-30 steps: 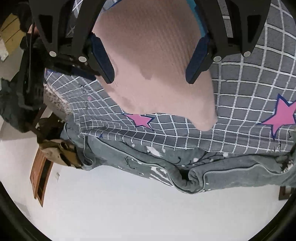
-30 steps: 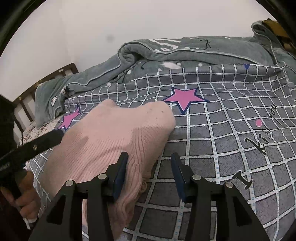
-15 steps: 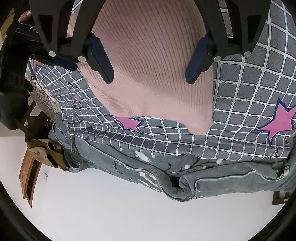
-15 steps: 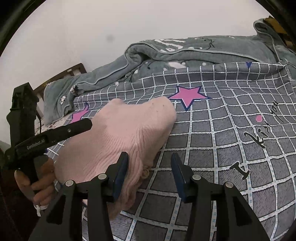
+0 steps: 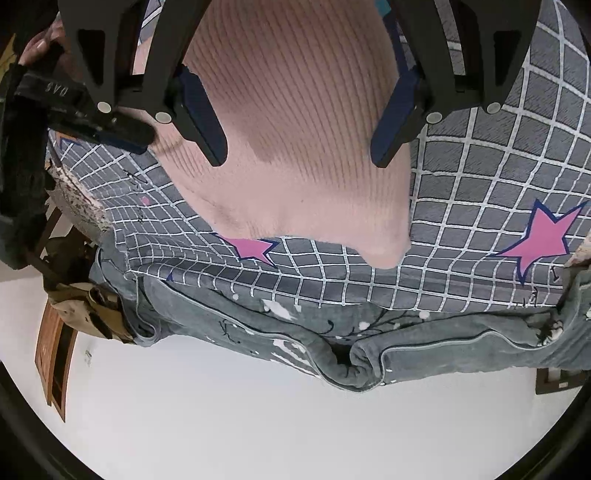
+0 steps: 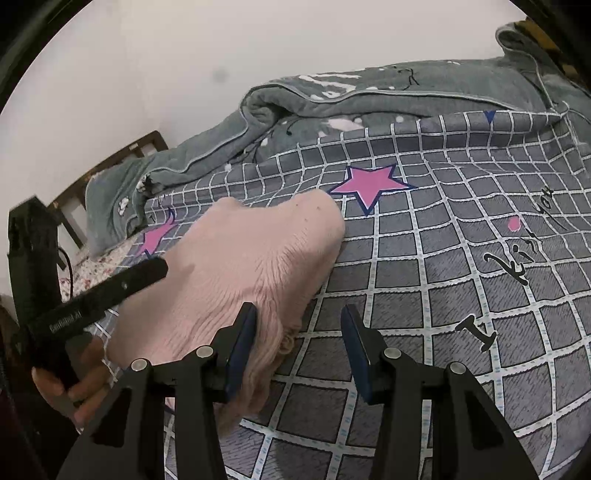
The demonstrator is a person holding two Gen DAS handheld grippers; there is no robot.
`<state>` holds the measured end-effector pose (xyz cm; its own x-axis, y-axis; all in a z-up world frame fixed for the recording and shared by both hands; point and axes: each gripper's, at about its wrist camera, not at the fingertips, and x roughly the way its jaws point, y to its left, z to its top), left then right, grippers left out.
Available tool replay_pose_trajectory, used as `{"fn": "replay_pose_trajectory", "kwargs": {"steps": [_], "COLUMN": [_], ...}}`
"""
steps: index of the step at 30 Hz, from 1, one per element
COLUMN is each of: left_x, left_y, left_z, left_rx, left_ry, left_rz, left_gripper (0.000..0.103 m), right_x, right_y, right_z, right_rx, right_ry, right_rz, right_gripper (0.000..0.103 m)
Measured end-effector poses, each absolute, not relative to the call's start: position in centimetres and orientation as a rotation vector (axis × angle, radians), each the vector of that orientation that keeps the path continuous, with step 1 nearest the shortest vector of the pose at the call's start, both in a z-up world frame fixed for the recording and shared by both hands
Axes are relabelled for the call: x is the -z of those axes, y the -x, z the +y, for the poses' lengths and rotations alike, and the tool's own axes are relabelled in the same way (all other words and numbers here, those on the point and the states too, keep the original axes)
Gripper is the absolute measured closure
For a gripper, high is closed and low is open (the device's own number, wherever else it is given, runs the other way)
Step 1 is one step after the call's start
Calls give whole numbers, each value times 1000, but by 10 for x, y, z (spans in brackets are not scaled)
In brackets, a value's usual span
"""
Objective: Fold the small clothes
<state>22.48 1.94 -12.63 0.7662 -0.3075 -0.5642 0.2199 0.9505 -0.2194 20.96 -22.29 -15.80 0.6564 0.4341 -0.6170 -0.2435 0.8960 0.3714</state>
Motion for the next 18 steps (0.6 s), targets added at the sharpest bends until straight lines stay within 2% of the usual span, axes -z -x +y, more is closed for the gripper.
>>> {"fn": "replay_pose_trajectory", "kwargs": {"steps": [18], "left_x": [144], "left_y": [-167], "left_z": [25], "left_rx": [185], "left_ry": [96], "left_rz": [690], "left_gripper": [24], "right_x": [143], "right_y": [-170], "right_z": [-231], "right_rx": [-337], "right_ry": [-229], "right_rz": [709], "right_gripper": [57]}}
